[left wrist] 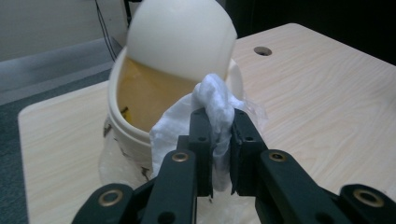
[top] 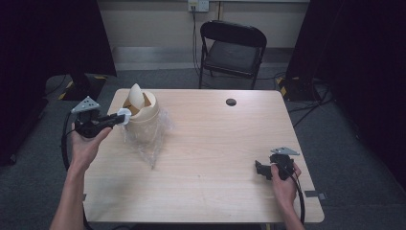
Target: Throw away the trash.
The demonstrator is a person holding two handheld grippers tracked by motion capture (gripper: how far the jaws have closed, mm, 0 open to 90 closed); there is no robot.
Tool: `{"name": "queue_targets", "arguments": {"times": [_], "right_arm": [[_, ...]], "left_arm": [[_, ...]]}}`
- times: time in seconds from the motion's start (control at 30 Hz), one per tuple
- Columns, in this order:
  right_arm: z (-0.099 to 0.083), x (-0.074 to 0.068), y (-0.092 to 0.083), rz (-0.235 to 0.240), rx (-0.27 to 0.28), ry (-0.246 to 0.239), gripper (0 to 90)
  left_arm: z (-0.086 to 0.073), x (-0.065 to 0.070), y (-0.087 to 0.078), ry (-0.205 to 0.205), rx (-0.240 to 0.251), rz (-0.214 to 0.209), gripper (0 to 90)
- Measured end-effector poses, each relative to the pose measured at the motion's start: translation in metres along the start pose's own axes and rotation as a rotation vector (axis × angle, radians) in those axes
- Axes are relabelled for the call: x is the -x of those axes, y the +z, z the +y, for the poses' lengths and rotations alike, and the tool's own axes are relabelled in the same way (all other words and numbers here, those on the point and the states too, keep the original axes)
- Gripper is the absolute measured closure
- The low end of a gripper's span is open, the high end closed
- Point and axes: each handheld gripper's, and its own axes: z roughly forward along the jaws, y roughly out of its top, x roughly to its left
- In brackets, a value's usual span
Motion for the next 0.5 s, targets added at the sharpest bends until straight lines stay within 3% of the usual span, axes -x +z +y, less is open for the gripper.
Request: {"name": "queue_targets", "arguments": {"times": [0.13,0.37,0.5], "right_arm": [[0.0,0.0,0.0,0.0,0.0,0.0,9.9],[0.0,0.0,0.0,-0.001,0.0,0.001,9.9],[0.0,0.0,0.0,0.0,0.001,0.0,9.9]], "left_arm": [[0.01,-0.01,0.002,-0.013,0.001,0.013,81.6],[0.013,-0.023,0.007,-0.028,-0.026,0.027,81.5],[0.014,-0.024,0.017,-0.026,-0.039,0.011,81.4]]}}
